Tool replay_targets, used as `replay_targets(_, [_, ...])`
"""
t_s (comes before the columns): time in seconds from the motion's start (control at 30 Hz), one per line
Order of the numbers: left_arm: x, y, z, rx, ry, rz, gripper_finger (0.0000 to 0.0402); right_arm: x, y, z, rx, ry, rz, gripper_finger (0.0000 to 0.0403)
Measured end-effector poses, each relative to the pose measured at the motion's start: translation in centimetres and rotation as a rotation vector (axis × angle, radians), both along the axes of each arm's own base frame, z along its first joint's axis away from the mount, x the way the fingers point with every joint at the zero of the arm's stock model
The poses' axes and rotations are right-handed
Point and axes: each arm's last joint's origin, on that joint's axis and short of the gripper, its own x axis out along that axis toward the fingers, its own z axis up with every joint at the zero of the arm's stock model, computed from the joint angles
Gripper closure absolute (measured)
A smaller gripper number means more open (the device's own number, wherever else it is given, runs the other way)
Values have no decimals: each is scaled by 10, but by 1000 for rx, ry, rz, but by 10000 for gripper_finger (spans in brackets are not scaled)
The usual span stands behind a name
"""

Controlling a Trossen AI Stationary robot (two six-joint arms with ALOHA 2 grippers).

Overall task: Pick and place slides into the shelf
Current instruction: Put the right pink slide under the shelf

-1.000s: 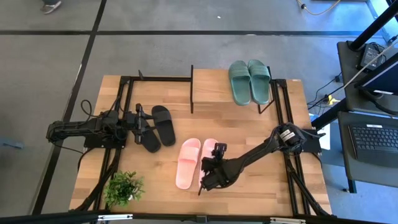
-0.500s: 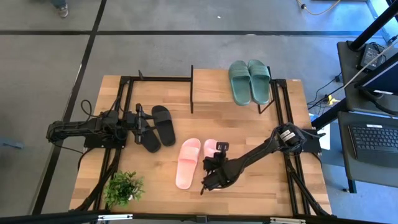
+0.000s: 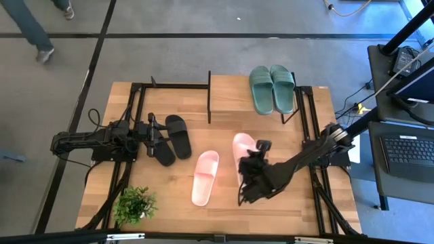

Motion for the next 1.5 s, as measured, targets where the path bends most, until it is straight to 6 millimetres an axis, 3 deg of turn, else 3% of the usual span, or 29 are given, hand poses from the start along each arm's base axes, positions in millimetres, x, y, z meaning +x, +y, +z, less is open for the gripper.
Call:
replay_targets(0.17, [0, 0, 0, 0, 0, 1, 198, -31, -30, -10, -42, 16, -48, 392])
replay_targets(0.47, [0, 0, 0, 9, 1, 4, 198, -86, -86, -57, 11, 49, -131, 392])
replay_targets(0.63, [0, 0, 0, 9, 1, 4, 198, -105, -111, -80, 68, 41, -127, 392])
replay_targets(0.77, [0, 0, 0, 9, 1, 4, 198, -111, -130, -91, 63, 53, -136, 392])
replay_targets(1.07, [0, 0, 0, 52, 7, 4, 198, -104, -163, -105, 53, 80, -159, 392])
replay_targets(1.33, [0, 0, 0, 53, 7, 4, 198, -106, -176, -114, 104, 116, -149, 391])
replay_targets(1.5, [0, 0, 0, 53, 7, 5, 198, -106, -176, -114, 107, 113, -150, 365])
